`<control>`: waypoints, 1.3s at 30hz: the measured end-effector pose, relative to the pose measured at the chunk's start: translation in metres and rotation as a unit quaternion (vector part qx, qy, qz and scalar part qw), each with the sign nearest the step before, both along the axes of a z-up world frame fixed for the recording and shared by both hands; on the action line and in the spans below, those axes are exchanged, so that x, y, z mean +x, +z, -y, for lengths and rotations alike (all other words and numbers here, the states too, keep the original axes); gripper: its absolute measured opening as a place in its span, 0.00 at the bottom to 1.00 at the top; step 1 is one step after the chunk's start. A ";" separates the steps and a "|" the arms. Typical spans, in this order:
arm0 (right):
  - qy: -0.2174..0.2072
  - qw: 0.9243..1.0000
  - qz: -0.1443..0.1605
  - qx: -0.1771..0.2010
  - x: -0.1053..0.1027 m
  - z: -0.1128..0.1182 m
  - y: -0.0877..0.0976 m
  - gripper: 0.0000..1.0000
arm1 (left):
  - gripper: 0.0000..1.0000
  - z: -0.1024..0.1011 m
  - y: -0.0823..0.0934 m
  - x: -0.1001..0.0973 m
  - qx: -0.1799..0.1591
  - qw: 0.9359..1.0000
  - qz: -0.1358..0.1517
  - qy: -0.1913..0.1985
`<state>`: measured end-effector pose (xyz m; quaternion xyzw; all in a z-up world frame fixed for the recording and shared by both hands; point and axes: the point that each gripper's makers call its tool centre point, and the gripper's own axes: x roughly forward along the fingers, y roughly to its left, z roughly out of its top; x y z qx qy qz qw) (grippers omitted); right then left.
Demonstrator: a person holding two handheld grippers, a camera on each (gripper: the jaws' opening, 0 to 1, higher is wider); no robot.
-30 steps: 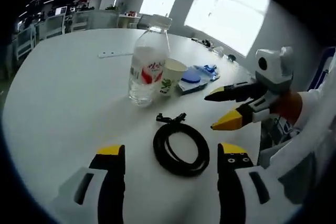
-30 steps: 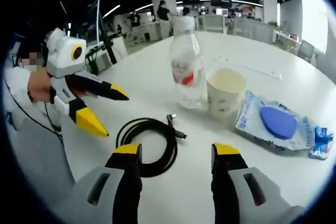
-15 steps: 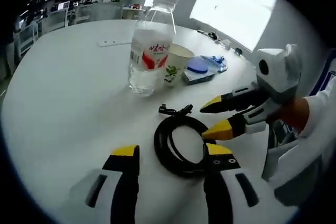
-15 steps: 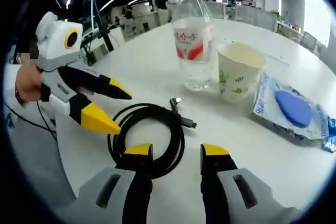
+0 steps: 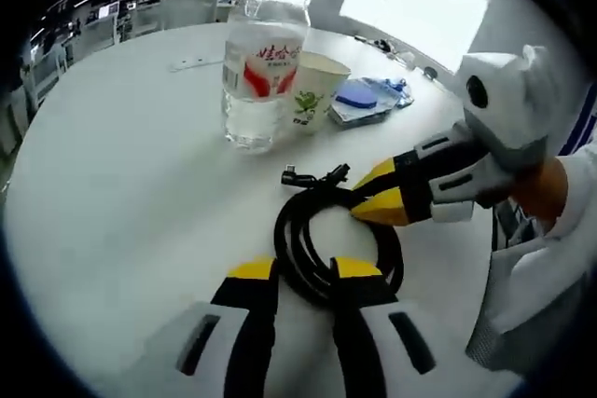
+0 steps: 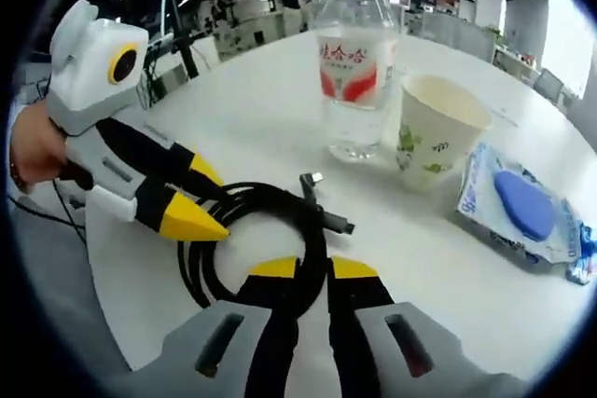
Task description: Arrange the tabletop items into an orderly group along one side of the table until the central work area is clear of visible clutter.
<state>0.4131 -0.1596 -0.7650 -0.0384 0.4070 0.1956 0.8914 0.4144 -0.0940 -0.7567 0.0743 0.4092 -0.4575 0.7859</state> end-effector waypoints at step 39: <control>-0.042 0.995 0.070 0.053 -0.019 0.037 0.073 0.01 | 0.02 0.029 0.065 -0.012 -0.029 0.999 0.011 0.010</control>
